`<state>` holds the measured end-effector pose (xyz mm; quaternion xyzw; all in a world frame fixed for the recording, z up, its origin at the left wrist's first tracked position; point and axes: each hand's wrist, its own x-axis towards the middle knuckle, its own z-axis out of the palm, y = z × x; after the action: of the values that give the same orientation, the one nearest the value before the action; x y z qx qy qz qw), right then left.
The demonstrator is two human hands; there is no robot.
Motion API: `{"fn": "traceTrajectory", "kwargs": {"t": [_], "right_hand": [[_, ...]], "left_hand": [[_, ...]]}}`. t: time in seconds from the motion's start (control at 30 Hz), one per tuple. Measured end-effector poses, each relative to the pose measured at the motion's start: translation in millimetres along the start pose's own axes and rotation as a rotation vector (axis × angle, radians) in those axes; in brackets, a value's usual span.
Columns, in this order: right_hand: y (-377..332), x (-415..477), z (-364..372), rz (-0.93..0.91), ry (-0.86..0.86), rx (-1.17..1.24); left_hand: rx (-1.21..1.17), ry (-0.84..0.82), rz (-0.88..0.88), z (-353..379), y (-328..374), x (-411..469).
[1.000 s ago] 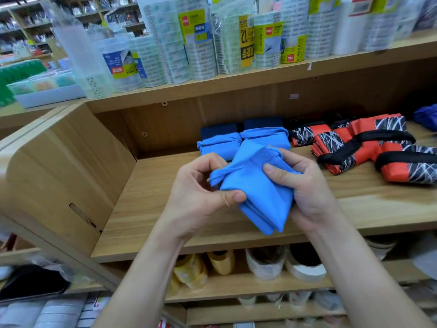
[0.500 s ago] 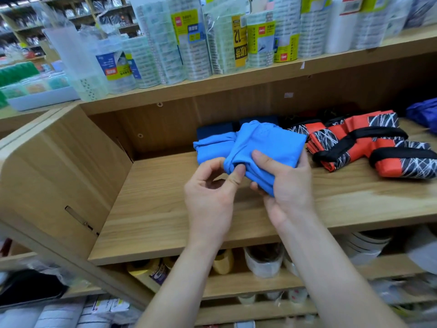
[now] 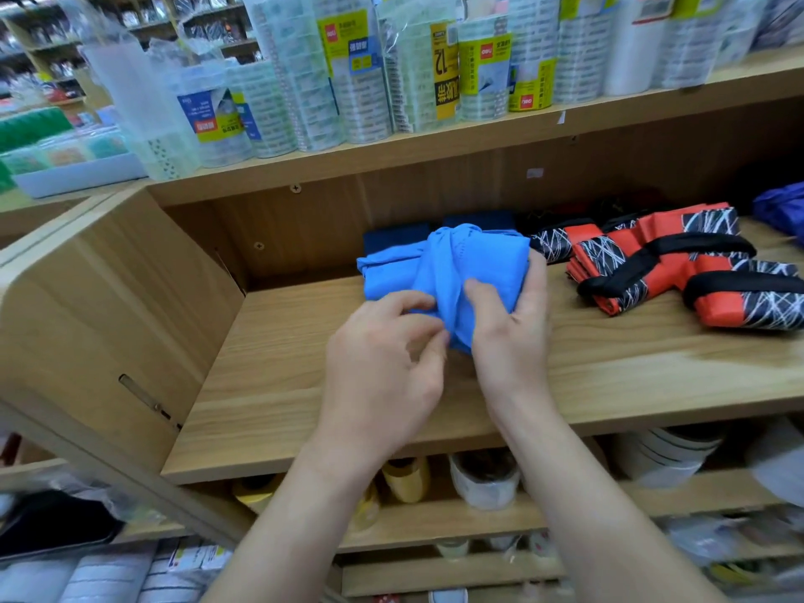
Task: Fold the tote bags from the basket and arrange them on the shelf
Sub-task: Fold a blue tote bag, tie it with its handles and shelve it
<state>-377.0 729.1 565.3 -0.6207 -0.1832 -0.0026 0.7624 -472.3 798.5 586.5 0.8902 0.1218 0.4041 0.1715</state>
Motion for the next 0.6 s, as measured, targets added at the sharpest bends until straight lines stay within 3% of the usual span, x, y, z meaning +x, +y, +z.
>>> {"fn": "traceTrajectory", "kwargs": {"t": [0.13, 0.33, 0.4, 0.5, 0.6], "right_hand": [[6.9, -2.9, 0.6, -0.056, -0.086, -0.009], [15.9, -8.2, -7.8, -0.415, -0.193, -0.52], [19.4, -8.6, -4.3, -0.475, -0.176, -0.626], [21.7, -7.7, -2.5, -0.497, -0.142, -0.658], [22.9, -1.5, -5.8, -0.349, -0.14, -0.457]], "left_hand": [[-0.242, -0.058, -0.459, -2.2, 2.6, 18.0], [-0.621, -0.066, -0.816, -0.5, -7.8, 45.2], [-0.592, -0.097, -0.793, 3.9, -9.1, 47.6], [-0.449, -0.087, -0.626, 7.8, -4.6, 43.9], [-0.415, -0.086, -0.461, 16.0, -0.9, 27.0]]}}
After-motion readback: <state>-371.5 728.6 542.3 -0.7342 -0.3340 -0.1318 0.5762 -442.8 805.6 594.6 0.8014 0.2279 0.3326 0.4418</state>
